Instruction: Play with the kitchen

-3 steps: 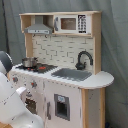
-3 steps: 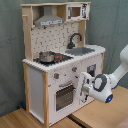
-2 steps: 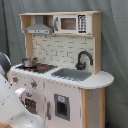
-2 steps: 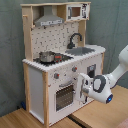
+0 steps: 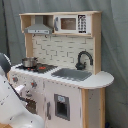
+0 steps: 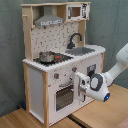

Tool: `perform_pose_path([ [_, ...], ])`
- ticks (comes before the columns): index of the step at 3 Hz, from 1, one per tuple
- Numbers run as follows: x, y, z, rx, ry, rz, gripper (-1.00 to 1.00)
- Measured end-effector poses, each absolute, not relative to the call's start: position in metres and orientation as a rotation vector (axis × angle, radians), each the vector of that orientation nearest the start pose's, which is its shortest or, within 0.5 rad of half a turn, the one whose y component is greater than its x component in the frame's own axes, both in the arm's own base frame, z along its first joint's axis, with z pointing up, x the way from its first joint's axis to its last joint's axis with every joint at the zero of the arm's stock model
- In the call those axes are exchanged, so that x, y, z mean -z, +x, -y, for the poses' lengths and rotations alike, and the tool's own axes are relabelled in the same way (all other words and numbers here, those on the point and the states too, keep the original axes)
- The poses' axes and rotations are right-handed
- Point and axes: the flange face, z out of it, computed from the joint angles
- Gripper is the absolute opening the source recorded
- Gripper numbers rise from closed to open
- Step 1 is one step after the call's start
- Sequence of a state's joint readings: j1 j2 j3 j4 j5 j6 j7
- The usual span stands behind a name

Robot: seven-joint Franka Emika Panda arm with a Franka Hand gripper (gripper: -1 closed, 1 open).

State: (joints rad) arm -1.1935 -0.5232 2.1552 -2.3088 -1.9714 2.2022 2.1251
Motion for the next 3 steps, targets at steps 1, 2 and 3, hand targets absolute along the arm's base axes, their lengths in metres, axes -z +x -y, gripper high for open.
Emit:
perform_pose_path([
  [1,-0.2332,0.3357,-0.4014,2.469,-2.435,1.060,-1.00],
  [2,-0.2332,0.3370,-0.4003,2.471,-2.440,1.070,-1.00],
  [3,-0.2384,0.3311,-0.4053,2.489,-2.491,1.055,-1.00],
])
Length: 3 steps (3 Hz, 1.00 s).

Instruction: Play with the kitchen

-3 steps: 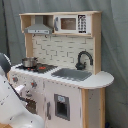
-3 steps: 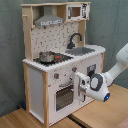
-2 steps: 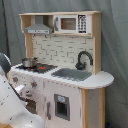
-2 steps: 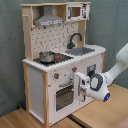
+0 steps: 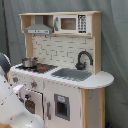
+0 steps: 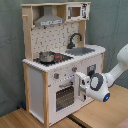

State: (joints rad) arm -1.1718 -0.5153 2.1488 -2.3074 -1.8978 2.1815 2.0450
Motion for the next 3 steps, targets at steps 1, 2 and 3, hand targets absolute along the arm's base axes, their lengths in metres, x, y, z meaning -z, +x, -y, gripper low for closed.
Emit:
perform_pose_path([
  [1,-0.239,0.317,-0.413,-1.744,1.780,-0.699,-1.00],
  [2,-0.240,0.300,-0.422,-1.723,1.786,-0.660,-1.00],
  [3,-0.241,0.284,-0.431,-1.697,1.801,-0.629,-1.00],
])
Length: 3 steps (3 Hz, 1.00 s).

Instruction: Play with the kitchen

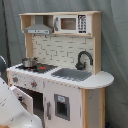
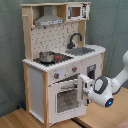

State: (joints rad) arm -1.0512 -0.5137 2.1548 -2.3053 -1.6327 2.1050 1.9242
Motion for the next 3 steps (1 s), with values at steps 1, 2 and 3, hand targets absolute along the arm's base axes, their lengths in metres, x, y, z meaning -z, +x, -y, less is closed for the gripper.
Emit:
perform_pose_path([
  [1,-0.244,0.277,-0.439,-1.653,1.830,-0.593,-1.00],
  [2,-0.248,0.272,-0.448,-1.602,1.862,-0.548,-1.00],
  [3,-0.249,0.261,-0.459,-1.573,1.878,-0.503,-1.00],
])
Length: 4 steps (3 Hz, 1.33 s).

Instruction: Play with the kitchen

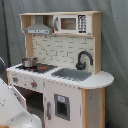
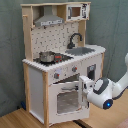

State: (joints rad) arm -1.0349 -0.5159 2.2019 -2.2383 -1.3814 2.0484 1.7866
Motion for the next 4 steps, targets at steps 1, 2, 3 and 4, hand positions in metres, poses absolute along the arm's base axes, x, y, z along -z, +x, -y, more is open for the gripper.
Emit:
perform_pose_path([
  [1,-0.250,0.242,-0.474,-1.559,1.888,-0.482,-1.00],
  [2,-0.250,0.234,-0.479,-1.529,1.900,-0.463,-1.00],
  [3,-0.250,0.234,-0.479,-1.526,1.902,-0.458,1.00],
  [4,-0.248,0.230,-0.478,-1.513,1.902,-0.432,1.00],
])
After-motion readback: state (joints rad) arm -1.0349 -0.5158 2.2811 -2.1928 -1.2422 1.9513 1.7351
